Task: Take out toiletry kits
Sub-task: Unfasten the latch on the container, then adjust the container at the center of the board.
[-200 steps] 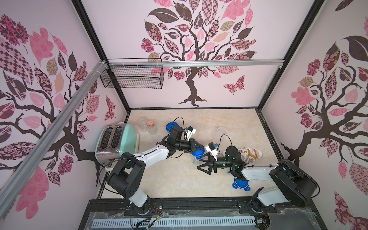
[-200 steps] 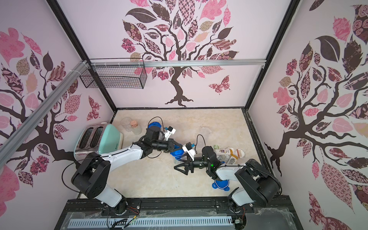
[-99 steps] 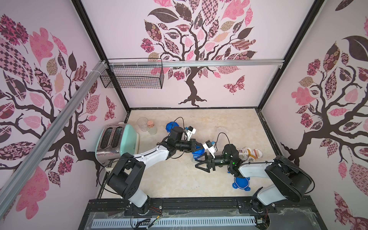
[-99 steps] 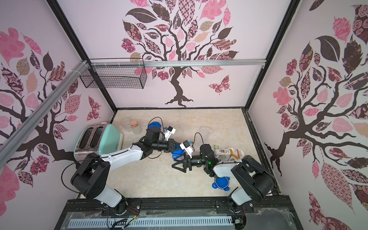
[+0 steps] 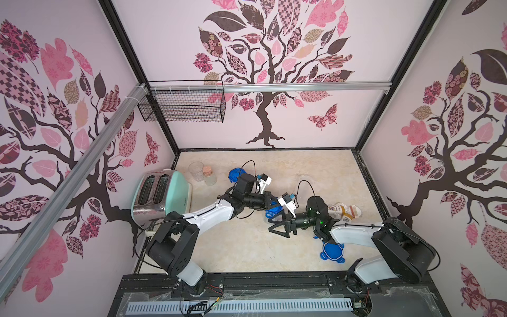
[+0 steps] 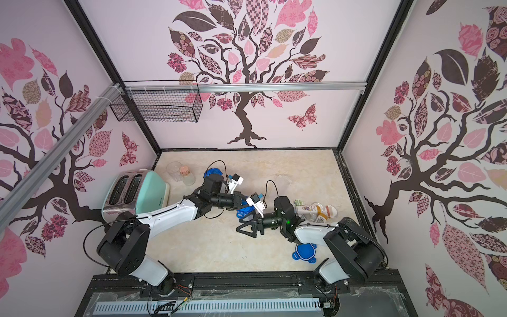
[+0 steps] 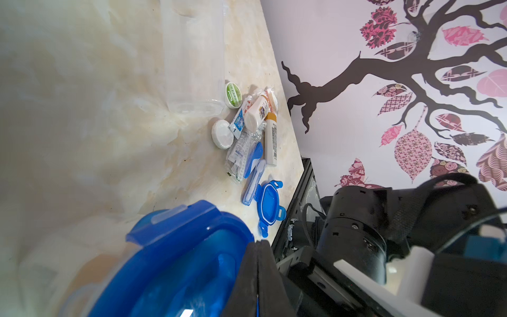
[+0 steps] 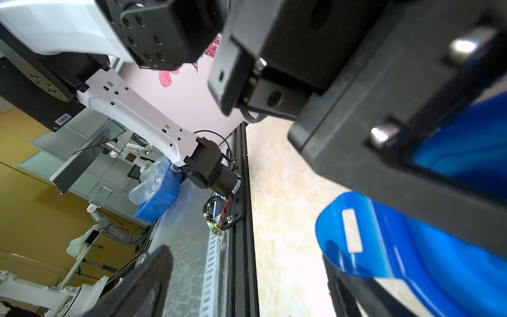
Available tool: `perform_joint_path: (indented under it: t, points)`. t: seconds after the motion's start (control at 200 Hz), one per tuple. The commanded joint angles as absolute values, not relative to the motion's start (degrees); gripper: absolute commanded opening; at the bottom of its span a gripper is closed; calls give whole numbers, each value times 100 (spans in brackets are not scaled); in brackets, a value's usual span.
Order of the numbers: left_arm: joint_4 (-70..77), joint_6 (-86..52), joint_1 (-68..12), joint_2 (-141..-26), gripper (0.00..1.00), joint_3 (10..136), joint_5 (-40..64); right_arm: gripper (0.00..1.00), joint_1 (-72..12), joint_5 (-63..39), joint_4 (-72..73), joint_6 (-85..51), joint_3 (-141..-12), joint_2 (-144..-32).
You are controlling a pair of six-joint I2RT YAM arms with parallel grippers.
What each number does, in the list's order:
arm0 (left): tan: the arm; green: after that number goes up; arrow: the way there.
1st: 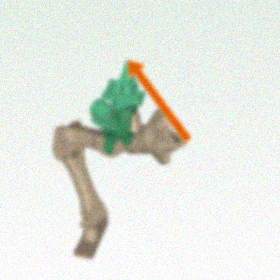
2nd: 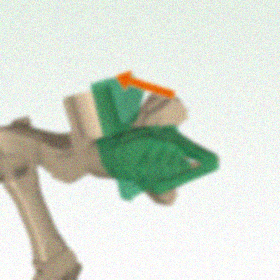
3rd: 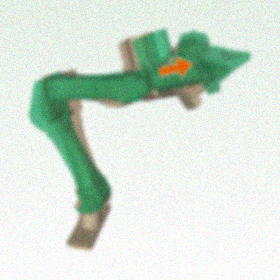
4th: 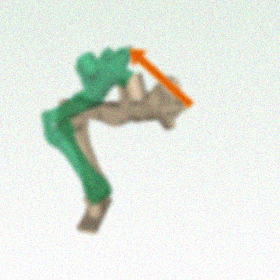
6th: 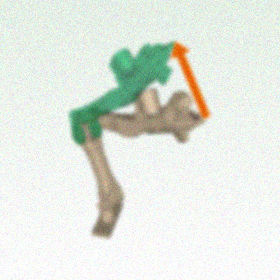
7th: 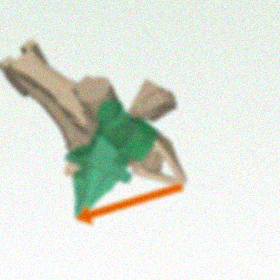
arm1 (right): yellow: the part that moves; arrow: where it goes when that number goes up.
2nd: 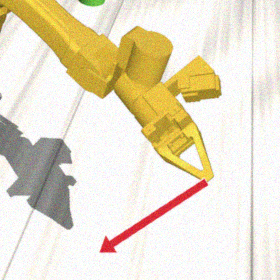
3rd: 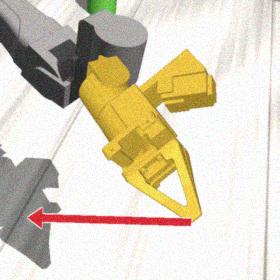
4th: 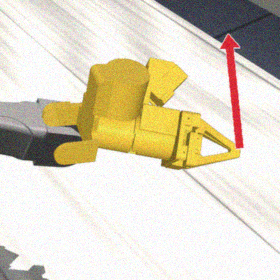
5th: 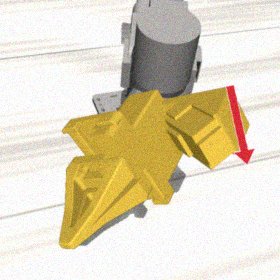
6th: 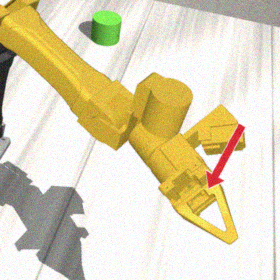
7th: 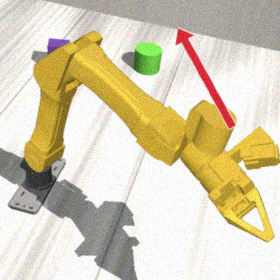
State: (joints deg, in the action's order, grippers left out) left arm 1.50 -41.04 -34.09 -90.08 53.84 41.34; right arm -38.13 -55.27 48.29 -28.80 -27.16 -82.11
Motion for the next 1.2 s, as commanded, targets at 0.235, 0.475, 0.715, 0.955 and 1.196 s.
perform_joint_path:
  t: [0.235,0.475,0.715,0.955,1.196]
  points:
    - [-1469,-3727,-3406,-8476,38,6371,3388,90,-3827,-5073,2735,-1985,-3030,-7595]
    - [-2231,-3561,-3366,-7713,51,6360,2593,91,-3763,-4126,1465,-1793,-3184,-6847]
    - [-2960,-3624,-3374,-6447,58,5328,2118,94,-3338,-2778,-532,-1412,-4210,-6816]
    - [-2438,-4005,-3366,-6042,63,4566,2451,92,-3305,-2341,-911,-1227,-4906,-7451]
    - [-1850,-4172,-3419,-6641,61,4579,3035,92,-3305,-2707,-583,-1156,-5084,-7677]
